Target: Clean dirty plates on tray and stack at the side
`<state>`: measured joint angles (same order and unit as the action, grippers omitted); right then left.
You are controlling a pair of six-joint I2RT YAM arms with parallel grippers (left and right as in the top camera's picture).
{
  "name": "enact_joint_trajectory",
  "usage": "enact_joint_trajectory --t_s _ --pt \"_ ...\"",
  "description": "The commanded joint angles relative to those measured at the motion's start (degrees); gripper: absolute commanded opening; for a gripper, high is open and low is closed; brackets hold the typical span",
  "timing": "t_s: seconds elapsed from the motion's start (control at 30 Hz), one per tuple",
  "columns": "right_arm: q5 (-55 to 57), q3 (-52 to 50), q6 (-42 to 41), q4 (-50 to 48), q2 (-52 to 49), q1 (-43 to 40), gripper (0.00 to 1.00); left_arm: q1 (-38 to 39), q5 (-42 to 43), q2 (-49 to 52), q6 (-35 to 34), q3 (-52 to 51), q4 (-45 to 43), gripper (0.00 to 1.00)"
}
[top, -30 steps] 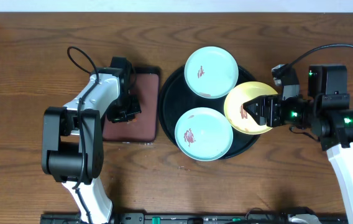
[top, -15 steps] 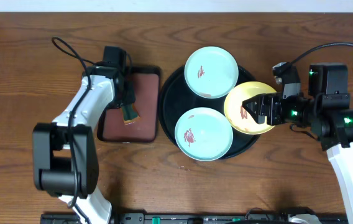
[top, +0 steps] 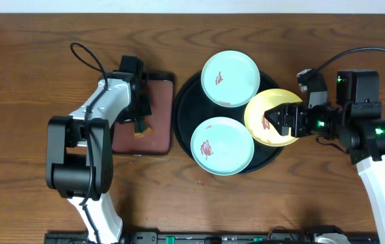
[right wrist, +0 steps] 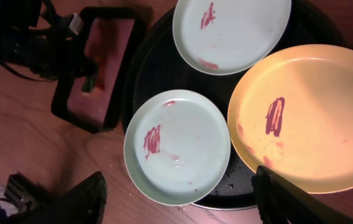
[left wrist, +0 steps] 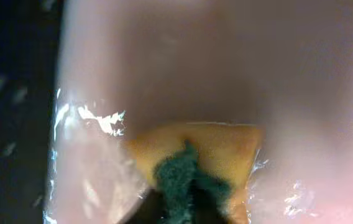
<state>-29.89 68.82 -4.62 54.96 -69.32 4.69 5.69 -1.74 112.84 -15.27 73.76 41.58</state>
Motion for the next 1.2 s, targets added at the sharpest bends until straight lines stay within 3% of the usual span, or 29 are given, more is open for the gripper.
enact_joint_trajectory --t_s 0.0,0.13,0.23,0.43,0.57,0.63,0.67,0.7,0.8,0.9,1.17 --pt "0.0 1.1 0.4 -1.6 -0.1 0.7 0.88 -0.3 -0.2 -3.2 2.6 1.0 2.0 0.5" --pt "-1.3 1.1 0.4 -3.5 -0.1 0.7 0.9 -0.3 -0.2 -5.9 1.0 1.0 5.3 0.57" --pt "-1.1 1.3 -0.9 -5.3 -0.9 0.7 0.81 -0.2 -0.1 -5.8 -3.1 0.7 7.8 0.57" --pt "-1.2 5.2 -3.1 -5.0 -6.1 0.7 0.71 -0.1 2.8 -5.7 -4.5 -4.5 1.4 0.43" --pt "-1.2 9.7 -1.8 -4.6 -10.2 0.7 0.7 -0.1 5.6 -5.7 -4.3 -8.3 -3.1 0.41" --pt "-1.2 11.9 -0.5 -4.9 -12.0 0.7 0.7 -0.1 6.2 -5.7 -3.8 -10.3 -5.8 0.35" --pt "-1.2 12.5 -0.4 -5.5 -12.7 0.7 0.7 -0.1 6.2 -5.7 -3.8 -11.3 -7.3 0.26" --pt "-1.2 12.9 -0.4 -6.4 -13.5 0.7 0.7 -0.1 6.3 -5.7 -3.9 -12.3 -8.7 0.11" --pt "-0.7 12.8 -0.5 -8.3 -15.7 0.8 0.7 -0.1 6.3 -5.7 -3.2 -13.4 -9.9 0.07" --pt "2.3 12.8 -0.5 -8.7 -18.4 1.9 0.71 -0.1 6.2 -6.2 -1.5 -11.4 -7.4 0.07" --pt "10.1 12.8 -0.5 -15.3 -27.6 3.2 0.68 0.1 7.0 -9.1 0.0 6.7 6.3 0.07"
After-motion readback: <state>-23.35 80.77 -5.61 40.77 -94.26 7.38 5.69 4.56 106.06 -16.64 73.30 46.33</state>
